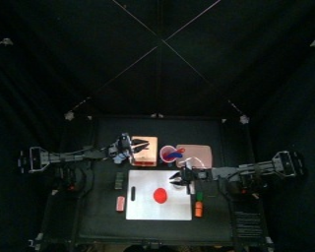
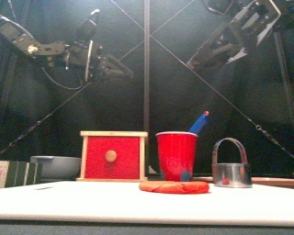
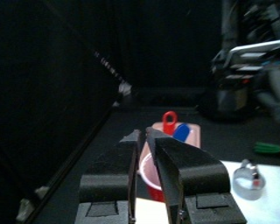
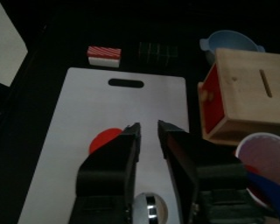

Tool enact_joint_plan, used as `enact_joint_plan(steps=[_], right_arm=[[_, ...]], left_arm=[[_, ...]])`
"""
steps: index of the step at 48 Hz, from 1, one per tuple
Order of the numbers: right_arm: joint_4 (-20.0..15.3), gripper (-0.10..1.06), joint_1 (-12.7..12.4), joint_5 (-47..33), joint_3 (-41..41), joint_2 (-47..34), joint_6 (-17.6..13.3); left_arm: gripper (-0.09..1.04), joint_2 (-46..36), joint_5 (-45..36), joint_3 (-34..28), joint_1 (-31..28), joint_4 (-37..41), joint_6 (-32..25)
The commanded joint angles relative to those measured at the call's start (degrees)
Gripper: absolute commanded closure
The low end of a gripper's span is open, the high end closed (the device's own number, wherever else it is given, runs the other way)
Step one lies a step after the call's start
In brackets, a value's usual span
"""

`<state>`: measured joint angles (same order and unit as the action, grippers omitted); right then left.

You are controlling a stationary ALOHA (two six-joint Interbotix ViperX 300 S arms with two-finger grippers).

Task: Get the cutter from the drawer then cut the dough then place the extra dough in the bowl
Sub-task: Cut the dough

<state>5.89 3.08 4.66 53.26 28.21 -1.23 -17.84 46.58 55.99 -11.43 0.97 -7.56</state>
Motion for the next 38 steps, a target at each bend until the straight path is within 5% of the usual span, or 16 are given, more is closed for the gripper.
enact_joint_plan(steps=[1,14,31,38], right_arm=[[-0.2,0.21,-0.2,2.3,1.9,1.6,0.0],[0.4,0.20,-0.4,3.5,5.3,0.4,0.4],[3.8,0.20,-4.7,3.0,4.3,-7.2,1.3],[3.9,0.20,-4.4,0.9,2.5,-9.6,1.3]], left_arm=[[0.35,-0.1,1.9,0.1,3.3,-0.2,0.2],[0.35,2.8,2.2,-0.9,9.8,-3.6,0.1],[0.35,6.6,2.4,-1.1,10.0,-6.1,-0.2],[0.36,6.5,2.4,-0.5,9.7,-6.0,-0.2]])
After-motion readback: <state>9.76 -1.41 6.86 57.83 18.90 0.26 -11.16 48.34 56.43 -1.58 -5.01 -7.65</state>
